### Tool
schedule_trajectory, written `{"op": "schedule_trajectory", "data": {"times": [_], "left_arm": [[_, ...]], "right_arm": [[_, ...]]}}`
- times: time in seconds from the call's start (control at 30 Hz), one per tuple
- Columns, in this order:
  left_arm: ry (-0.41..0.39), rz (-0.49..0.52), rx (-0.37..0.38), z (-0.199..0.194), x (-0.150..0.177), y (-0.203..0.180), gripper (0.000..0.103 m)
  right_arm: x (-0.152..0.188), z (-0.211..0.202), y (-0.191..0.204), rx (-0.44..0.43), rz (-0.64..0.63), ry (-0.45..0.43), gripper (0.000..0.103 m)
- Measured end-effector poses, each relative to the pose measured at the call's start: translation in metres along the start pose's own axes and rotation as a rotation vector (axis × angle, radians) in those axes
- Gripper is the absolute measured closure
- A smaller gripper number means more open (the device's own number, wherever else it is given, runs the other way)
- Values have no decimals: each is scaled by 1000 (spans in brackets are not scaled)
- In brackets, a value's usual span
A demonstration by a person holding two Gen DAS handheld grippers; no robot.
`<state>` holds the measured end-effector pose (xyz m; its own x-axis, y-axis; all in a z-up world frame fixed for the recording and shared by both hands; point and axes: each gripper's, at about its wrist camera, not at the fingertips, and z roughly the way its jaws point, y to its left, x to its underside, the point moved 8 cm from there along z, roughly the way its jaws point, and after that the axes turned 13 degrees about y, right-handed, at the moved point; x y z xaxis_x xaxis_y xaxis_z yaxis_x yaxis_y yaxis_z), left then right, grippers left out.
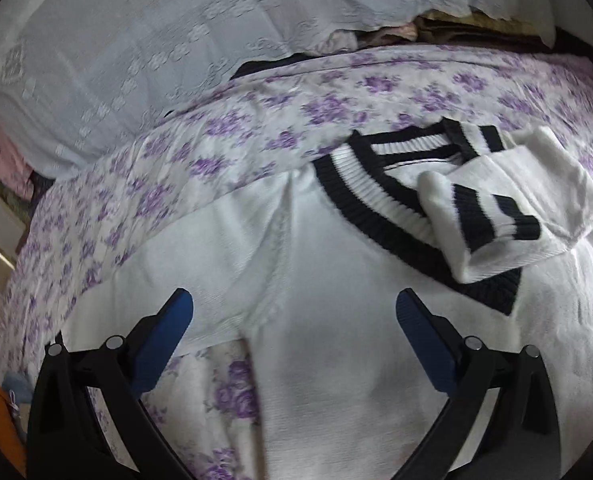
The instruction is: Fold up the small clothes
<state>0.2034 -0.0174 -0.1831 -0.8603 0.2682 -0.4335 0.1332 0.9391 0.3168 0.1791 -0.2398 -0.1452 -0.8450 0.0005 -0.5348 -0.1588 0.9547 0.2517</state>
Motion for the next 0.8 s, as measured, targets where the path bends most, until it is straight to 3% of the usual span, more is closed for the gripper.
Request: {"op": "schedule_trajectory", "data": {"times": [0.13, 0.27, 0.43, 0.5, 0.6, 0.8], "left_arm": [[-45, 80, -33, -14, -21, -45, 4], [-25, 113, -73, -4, -42, -70, 4], [-79, 204, -177, -2, -50, -88, 4], [-83, 217, -151, -6, -47, -91, 4], [-66, 240, -50, -10, -37, -97, 4], [-59, 290, -83, -1, -36, -116, 4]], "right_arm": [[-10, -2, -55, -41, 188, -28, 66], [-9, 12, -73, -70, 250, -17, 66], [0, 37, -86, -108, 301, 22, 65], [3, 44, -89, -127, 312, 32, 65], [5, 49, -92, -147, 329, 39, 66], [8, 58, -95, -177, 358, 48, 66]]}}
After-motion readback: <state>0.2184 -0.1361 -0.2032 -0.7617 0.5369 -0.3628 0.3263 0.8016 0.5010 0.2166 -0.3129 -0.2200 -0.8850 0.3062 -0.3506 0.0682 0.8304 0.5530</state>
